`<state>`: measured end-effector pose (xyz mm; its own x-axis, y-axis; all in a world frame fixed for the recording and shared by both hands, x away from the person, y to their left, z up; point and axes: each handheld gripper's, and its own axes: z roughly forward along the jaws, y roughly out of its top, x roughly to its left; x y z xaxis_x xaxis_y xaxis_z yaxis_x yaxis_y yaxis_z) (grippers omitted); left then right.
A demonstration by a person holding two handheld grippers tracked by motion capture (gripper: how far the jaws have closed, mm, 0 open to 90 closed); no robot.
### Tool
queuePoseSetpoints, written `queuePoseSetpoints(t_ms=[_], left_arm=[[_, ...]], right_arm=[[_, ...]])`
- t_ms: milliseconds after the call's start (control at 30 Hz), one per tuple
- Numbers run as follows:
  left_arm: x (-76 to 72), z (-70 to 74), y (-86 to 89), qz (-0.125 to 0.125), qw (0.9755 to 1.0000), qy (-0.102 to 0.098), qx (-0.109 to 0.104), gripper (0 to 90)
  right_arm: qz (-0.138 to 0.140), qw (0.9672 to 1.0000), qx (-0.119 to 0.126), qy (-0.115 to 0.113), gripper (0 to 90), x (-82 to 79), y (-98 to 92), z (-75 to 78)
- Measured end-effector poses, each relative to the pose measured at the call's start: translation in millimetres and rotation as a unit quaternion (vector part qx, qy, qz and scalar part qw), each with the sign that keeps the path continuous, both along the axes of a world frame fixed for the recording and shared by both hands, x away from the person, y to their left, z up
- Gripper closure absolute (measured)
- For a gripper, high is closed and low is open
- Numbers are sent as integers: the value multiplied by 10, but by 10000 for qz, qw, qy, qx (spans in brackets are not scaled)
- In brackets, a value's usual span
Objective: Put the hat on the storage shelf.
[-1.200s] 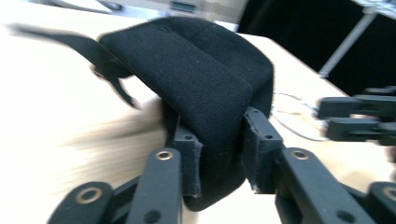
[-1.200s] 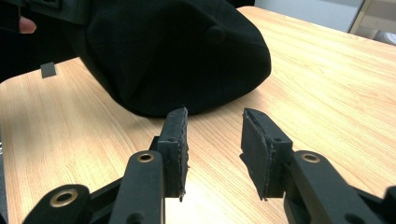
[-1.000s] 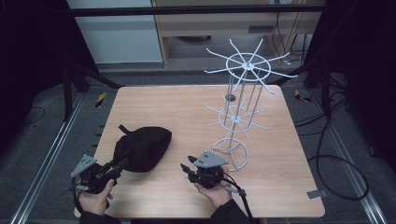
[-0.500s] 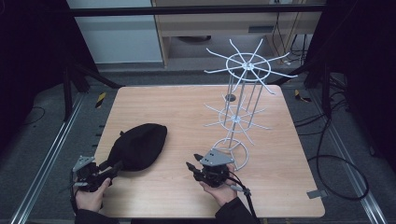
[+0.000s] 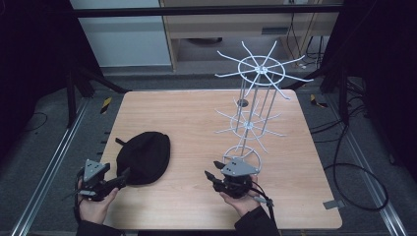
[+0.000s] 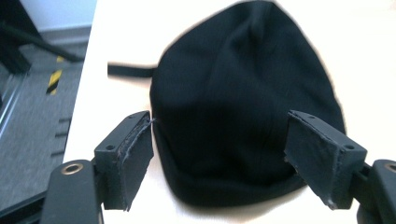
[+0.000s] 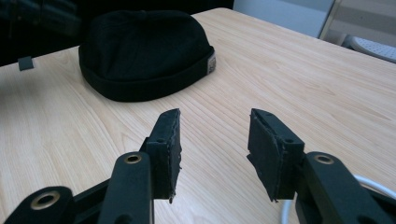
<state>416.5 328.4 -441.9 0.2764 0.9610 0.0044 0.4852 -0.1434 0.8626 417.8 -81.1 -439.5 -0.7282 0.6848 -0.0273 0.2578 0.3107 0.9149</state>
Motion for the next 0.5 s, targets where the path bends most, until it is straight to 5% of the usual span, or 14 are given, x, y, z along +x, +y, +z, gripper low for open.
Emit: queuePoseSetpoints(t_ms=[267, 400, 500], left_arm=[[274, 171, -94, -367, 9992, 11, 173, 269], [570, 161, -248, -498, 9966, 288, 586, 273], [679, 127, -283, -518, 9952, 452, 699, 283]], right_arm=[[-272, 9996, 55, -1, 533, -156, -431, -22], [-667, 9977, 49, 54, 526, -231, -855, -44], [-847, 9964, 73, 74, 528, -234, -998, -54]])
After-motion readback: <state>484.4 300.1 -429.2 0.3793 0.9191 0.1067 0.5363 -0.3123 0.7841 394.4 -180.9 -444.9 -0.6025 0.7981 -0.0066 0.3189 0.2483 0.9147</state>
